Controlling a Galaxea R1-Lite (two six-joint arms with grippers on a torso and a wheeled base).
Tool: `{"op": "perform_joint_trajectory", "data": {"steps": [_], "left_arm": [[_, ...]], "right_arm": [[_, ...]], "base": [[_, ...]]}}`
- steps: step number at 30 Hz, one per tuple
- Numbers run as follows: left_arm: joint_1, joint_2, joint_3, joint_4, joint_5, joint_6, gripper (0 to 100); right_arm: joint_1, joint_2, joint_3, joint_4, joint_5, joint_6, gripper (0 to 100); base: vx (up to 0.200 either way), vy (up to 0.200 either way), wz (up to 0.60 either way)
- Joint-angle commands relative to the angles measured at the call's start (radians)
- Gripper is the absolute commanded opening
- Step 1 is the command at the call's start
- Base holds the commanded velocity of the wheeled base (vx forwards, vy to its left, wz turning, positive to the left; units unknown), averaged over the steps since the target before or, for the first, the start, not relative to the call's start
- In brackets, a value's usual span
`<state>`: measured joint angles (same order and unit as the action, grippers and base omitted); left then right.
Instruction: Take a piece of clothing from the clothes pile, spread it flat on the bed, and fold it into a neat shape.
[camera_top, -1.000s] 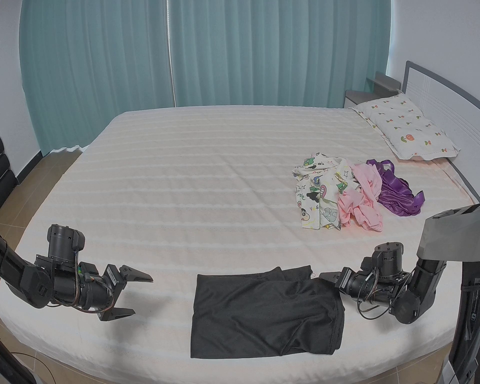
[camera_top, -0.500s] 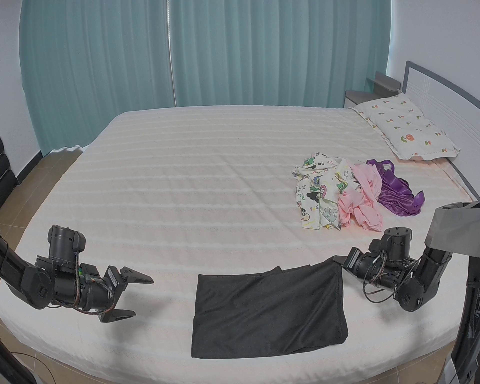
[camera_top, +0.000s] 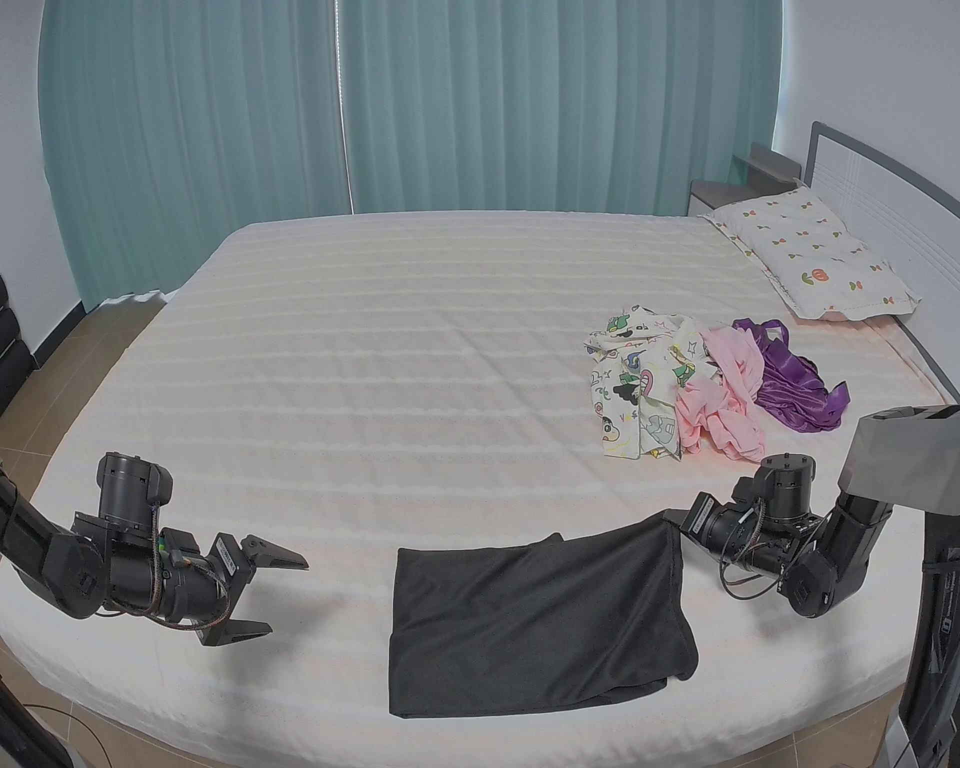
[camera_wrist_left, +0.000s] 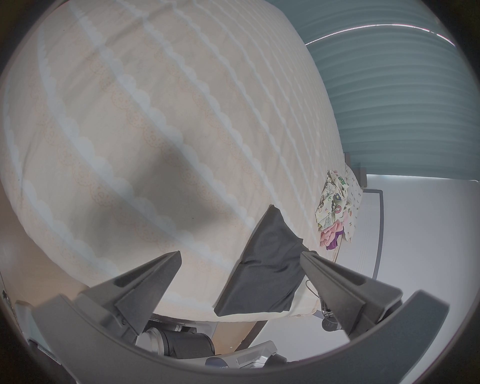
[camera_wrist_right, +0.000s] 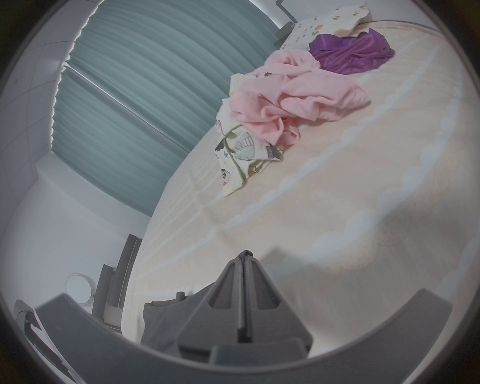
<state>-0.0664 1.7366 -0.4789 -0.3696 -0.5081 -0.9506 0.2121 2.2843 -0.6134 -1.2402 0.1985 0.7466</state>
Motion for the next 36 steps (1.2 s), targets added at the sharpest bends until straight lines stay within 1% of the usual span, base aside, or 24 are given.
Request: {"op": "perform_joint_trajectory", "data": {"steps": [1, 2, 4, 7, 10, 11, 14, 15, 17, 19, 21, 24, 27, 32, 36], "left_arm": [[0.000, 0.003, 0.000, 0.000, 0.000, 0.000, 100], [0.000, 0.003, 0.000, 0.000, 0.000, 0.000, 100], [0.000, 0.004, 0.000, 0.000, 0.000, 0.000, 100], [0.000, 0.003, 0.000, 0.000, 0.000, 0.000, 100], [-0.001, 0.004, 0.000, 0.000, -0.001, 0.000, 100], [-0.001, 0.004, 0.000, 0.000, -0.001, 0.000, 100], [-0.001, 0.004, 0.002, 0.000, -0.003, 0.000, 100], [-0.001, 0.004, 0.002, 0.000, -0.003, 0.000, 100], [-0.003, 0.004, 0.002, 0.000, -0.003, 0.000, 100], [-0.004, 0.004, 0.002, 0.001, -0.003, 0.000, 100], [-0.004, 0.006, 0.002, 0.001, -0.003, 0.000, 100], [-0.004, 0.009, 0.002, 0.000, -0.004, 0.001, 100], [-0.004, 0.012, 0.002, 0.000, -0.004, 0.001, 100], [-0.004, 0.012, 0.002, 0.000, -0.003, 0.003, 100], [-0.004, 0.012, 0.000, 0.000, -0.003, 0.003, 100]], "right_arm": [[-0.005, 0.021, -0.002, 0.005, -0.001, 0.000, 0], [-0.014, 0.021, -0.002, 0.021, -0.001, -0.001, 100], [-0.017, 0.020, 0.004, 0.018, -0.001, -0.006, 100], [-0.031, -0.002, 0.027, 0.015, 0.001, -0.036, 100], [-0.040, -0.042, 0.054, 0.021, 0.015, -0.042, 100], [-0.053, -0.088, 0.098, 0.027, 0.041, -0.049, 100], [-0.056, -0.144, 0.210, 0.024, 0.119, -0.087, 100], [-0.056, -0.147, 0.222, 0.021, 0.127, -0.093, 100], [-0.056, -0.158, 0.316, 0.013, 0.167, -0.164, 100], [-0.056, -0.155, 0.376, -0.002, 0.190, -0.217, 100], [-0.056, -0.150, 0.431, -0.030, 0.217, -0.251, 100], [-0.051, -0.141, 0.495, -0.097, 0.272, -0.283, 100], [-0.042, -0.126, 0.543, -0.170, 0.306, -0.285, 100], [0.000, -0.045, 0.558, -0.251, 0.300, -0.285, 100], [0.024, -0.003, 0.577, -0.281, 0.298, -0.286, 100]], "base": [[0.000, 0.000, 0.00], [0.000, 0.000, 0.00], [0.000, 0.000, 0.00], [0.000, 0.000, 0.00], [0.000, 0.000, 0.00], [0.000, 0.000, 0.00], [0.000, 0.000, 0.00], [0.000, 0.000, 0.00], [0.000, 0.000, 0.00], [0.000, 0.000, 0.00], [0.000, 0.000, 0.00], [0.000, 0.000, 0.00], [0.000, 0.000, 0.00], [0.000, 0.000, 0.00], [0.000, 0.000, 0.00]]}}
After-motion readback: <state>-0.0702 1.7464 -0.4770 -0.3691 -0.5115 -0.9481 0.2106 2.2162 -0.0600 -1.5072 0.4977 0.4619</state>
